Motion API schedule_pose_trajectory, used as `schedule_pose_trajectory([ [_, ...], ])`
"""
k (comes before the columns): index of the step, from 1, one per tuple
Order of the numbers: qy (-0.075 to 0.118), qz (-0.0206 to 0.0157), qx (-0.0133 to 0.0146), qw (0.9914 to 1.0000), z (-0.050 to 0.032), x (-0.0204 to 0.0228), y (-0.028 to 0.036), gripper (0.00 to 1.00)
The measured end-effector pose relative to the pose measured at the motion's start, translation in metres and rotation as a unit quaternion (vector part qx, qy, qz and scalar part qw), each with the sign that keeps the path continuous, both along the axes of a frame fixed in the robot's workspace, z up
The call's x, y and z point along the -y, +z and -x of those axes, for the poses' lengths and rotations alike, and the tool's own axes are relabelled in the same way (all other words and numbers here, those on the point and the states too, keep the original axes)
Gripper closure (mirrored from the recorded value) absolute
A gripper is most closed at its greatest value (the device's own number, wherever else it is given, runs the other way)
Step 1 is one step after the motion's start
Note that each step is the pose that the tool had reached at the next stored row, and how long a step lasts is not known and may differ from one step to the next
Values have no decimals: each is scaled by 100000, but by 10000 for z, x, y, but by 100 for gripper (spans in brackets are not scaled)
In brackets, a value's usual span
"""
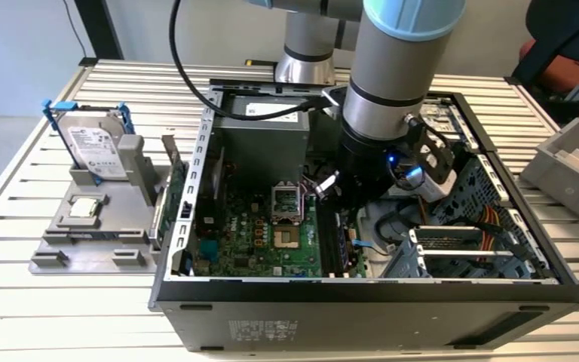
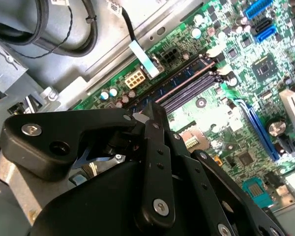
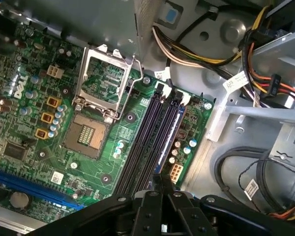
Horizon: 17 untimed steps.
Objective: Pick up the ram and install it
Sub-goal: 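Press down the ram until it locks into place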
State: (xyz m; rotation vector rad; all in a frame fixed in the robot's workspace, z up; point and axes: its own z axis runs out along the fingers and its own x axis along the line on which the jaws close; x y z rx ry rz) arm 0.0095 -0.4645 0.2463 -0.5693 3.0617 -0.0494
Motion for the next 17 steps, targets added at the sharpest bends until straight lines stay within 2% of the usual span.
schedule_pose_trajectory([
  [3, 2049, -4, 0, 99979, -2, 0, 0, 100],
  [5, 3596, -70, 0, 99935, -2, 1, 0, 100],
  [6, 4128, -308, 4, 99914, -2, 1, -1, 100],
  [7, 4540, -713, 15, 99894, -2, 0, -3, 100],
  [9, 5078, -1787, 13, 99855, -3, 0, -4, 100],
  [10, 5253, -2021, 14, 99841, -2, 0, -4, 100],
  [15, 6009, -2203, 12, 99795, -2, -1, -6, 100],
  [17, 6836, -2217, -5, 99741, -2, -1, -6, 100],
])
